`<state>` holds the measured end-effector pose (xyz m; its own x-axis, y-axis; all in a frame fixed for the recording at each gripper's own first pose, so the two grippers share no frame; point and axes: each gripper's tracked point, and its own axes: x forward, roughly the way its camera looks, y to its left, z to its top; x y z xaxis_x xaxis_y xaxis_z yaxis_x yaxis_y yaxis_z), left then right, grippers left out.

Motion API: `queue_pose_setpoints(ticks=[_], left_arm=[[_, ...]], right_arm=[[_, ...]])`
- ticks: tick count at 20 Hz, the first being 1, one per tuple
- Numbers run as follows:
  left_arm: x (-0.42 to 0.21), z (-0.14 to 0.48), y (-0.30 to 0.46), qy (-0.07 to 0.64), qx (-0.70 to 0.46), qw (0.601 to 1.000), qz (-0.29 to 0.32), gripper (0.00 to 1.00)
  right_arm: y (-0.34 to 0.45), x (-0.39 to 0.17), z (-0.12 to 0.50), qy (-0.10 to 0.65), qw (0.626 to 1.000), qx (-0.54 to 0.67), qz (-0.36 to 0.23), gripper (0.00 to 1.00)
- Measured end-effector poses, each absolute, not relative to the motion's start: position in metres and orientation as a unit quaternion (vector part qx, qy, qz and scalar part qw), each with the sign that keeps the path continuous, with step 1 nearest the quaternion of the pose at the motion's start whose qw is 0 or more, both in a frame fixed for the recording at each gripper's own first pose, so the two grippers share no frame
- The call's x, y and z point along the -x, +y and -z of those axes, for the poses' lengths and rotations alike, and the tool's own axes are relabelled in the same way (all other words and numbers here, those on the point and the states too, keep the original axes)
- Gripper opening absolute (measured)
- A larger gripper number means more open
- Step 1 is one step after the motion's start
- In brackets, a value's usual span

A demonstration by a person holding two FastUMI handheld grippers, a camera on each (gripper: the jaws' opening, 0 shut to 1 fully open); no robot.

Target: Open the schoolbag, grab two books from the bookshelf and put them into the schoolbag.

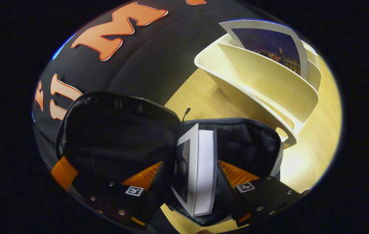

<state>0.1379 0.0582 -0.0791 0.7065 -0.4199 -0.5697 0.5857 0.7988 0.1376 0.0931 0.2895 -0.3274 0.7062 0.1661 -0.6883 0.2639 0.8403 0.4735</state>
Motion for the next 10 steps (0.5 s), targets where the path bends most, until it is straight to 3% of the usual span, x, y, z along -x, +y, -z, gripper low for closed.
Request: queue_pose_setpoints(ticks=[1, 10], left_arm=[[-0.139, 0.079, 0.063, 0.267, -0.157, 0.911, 0.274, 0.00], [-0.132, 0.099, 0.081, 0.295, -0.117, 0.915, 0.249, 0.00]], right_arm=[[0.288, -0.086, 0.322, 0.388, 0.879, -0.278, 0.024, 0.98], [0.222, -0.062, 0.240, 0.350, 0.912, -0.212, -0.006, 0.98]])
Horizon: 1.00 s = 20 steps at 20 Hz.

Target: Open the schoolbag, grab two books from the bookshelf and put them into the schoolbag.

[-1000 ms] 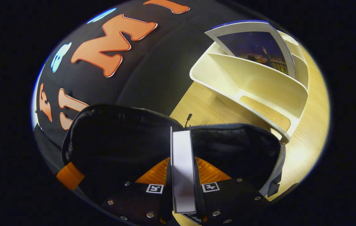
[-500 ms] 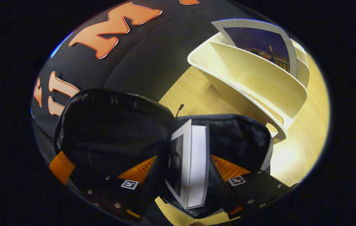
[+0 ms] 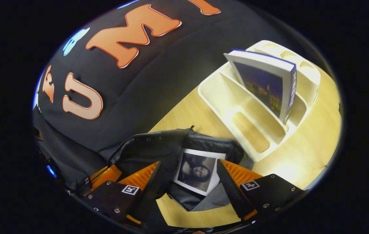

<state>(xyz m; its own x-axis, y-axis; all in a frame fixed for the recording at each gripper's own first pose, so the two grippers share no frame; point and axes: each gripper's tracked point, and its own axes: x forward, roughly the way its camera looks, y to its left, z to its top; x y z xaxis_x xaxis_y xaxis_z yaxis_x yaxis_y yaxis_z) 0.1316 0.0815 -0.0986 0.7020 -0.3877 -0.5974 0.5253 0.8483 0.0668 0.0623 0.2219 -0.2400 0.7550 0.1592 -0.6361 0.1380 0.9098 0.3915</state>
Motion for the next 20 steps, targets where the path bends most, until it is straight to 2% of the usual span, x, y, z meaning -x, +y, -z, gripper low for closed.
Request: queue_pose_setpoints(ticks=[4, 9, 15, 20], left_arm=[[-0.127, 0.100, 0.078, 0.303, -0.107, 0.917, 0.237, 0.00], [-0.122, 0.105, 0.071, 0.315, -0.097, 0.917, 0.226, 0.00], [-0.120, 0.112, 0.065, 0.326, -0.110, 0.913, 0.219, 0.01], [-0.118, 0.116, 0.064, 0.332, -0.121, 0.910, 0.214, 0.01]], right_arm=[[0.157, -0.054, 0.197, 0.324, 0.937, -0.128, 0.005, 0.98], [0.070, -0.048, 0.150, 0.309, 0.950, 0.014, 0.038, 0.98], [0.047, -0.097, 0.112, 0.342, 0.933, 0.109, 0.015, 0.98], [0.052, -0.149, 0.130, 0.400, 0.905, 0.143, -0.002, 0.98]])
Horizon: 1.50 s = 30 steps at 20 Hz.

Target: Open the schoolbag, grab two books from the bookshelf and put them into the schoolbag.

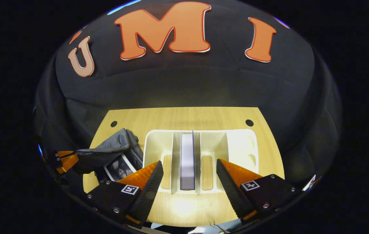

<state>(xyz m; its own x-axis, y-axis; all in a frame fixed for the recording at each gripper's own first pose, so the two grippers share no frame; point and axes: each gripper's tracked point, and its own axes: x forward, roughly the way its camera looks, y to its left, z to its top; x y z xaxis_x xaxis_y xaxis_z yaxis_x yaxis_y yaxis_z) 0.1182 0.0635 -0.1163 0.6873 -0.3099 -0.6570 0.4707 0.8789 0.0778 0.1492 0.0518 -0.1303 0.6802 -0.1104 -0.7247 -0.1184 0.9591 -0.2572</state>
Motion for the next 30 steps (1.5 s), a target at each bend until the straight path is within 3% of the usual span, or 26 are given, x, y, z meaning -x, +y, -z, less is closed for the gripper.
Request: queue_pose_setpoints(ticks=[5, 8, 9, 11, 13, 14, 15, 16, 17, 18, 30], left_arm=[[-0.120, 0.117, 0.066, 0.331, -0.127, 0.911, 0.212, 0.01], [-0.122, 0.119, 0.069, 0.334, -0.129, 0.909, 0.214, 0.00], [-0.124, 0.118, 0.068, 0.334, -0.131, 0.908, 0.215, 0.01], [-0.124, 0.121, 0.067, 0.336, -0.133, 0.906, 0.222, 0.00], [-0.125, 0.120, 0.066, 0.337, -0.136, 0.904, 0.227, 0.01], [-0.126, 0.119, 0.067, 0.335, -0.137, 0.903, 0.229, 0.01], [-0.126, 0.120, 0.066, 0.337, -0.138, 0.903, 0.230, 0.01], [-0.126, 0.121, 0.068, 0.337, -0.136, 0.903, 0.231, 0.01], [-0.126, 0.123, 0.066, 0.339, -0.132, 0.902, 0.234, 0.00], [-0.126, 0.123, 0.067, 0.340, -0.130, 0.901, 0.236, 0.01], [-0.131, 0.123, 0.065, 0.336, -0.132, 0.898, 0.252, 0.01]], right_arm=[[0.046, -0.174, 0.175, 0.440, 0.881, 0.173, 0.011, 0.98], [0.046, -0.176, 0.196, 0.456, 0.876, 0.157, 0.010, 0.87], [0.039, -0.178, 0.201, 0.455, 0.875, 0.163, 0.016, 0.77], [0.039, -0.178, 0.204, 0.453, 0.882, 0.129, 0.026, 0.36], [0.038, -0.170, 0.201, 0.453, 0.884, 0.107, 0.042, 0.33], [0.036, -0.166, 0.194, 0.447, 0.888, 0.102, 0.046, 0.42], [0.034, -0.160, 0.187, 0.440, 0.891, 0.104, 0.048, 0.32], [0.033, -0.154, 0.183, 0.435, 0.893, 0.107, 0.052, 0.32], [0.032, -0.145, 0.176, 0.432, 0.894, 0.112, 0.052, 0.22], [0.033, -0.134, 0.169, 0.431, 0.894, 0.112, 0.051, 0.31], [0.054, 0.038, 0.140, 0.465, 0.881, 0.083, -0.004, 0.31]])
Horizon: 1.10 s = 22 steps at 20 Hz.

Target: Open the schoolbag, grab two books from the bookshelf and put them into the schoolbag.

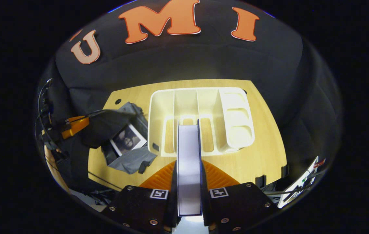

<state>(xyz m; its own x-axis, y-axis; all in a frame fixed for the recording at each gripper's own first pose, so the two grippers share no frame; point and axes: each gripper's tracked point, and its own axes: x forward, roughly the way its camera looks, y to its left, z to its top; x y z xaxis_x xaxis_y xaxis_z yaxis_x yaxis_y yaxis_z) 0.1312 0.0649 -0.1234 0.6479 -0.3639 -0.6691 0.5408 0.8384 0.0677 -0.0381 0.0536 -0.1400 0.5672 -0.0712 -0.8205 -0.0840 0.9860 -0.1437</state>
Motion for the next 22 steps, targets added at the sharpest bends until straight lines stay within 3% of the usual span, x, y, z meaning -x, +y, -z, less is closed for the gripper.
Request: queue_pose_setpoints(ticks=[5, 6, 7, 10, 22], left_arm=[[-0.128, 0.121, 0.062, 0.338, -0.142, 0.894, 0.257, 0.01], [-0.129, 0.119, 0.062, 0.338, -0.145, 0.894, 0.257, 0.01], [-0.128, 0.118, 0.061, 0.339, -0.146, 0.893, 0.259, 0.01], [-0.128, 0.114, 0.062, 0.339, -0.159, 0.890, 0.260, 0.01], [-0.119, 0.100, 0.060, 0.335, -0.187, 0.886, 0.259, 0.01]], right_arm=[[0.102, 0.073, 0.150, 0.473, 0.877, -0.049, -0.071, 0.30], [0.113, 0.078, 0.148, 0.466, 0.877, -0.080, -0.081, 0.39], [0.121, 0.076, 0.153, 0.461, 0.876, -0.109, -0.092, 0.29], [0.132, 0.072, 0.168, 0.454, 0.869, -0.175, -0.098, 0.29], [0.177, -0.016, 0.190, 0.389, 0.847, -0.343, -0.114, 0.29]])
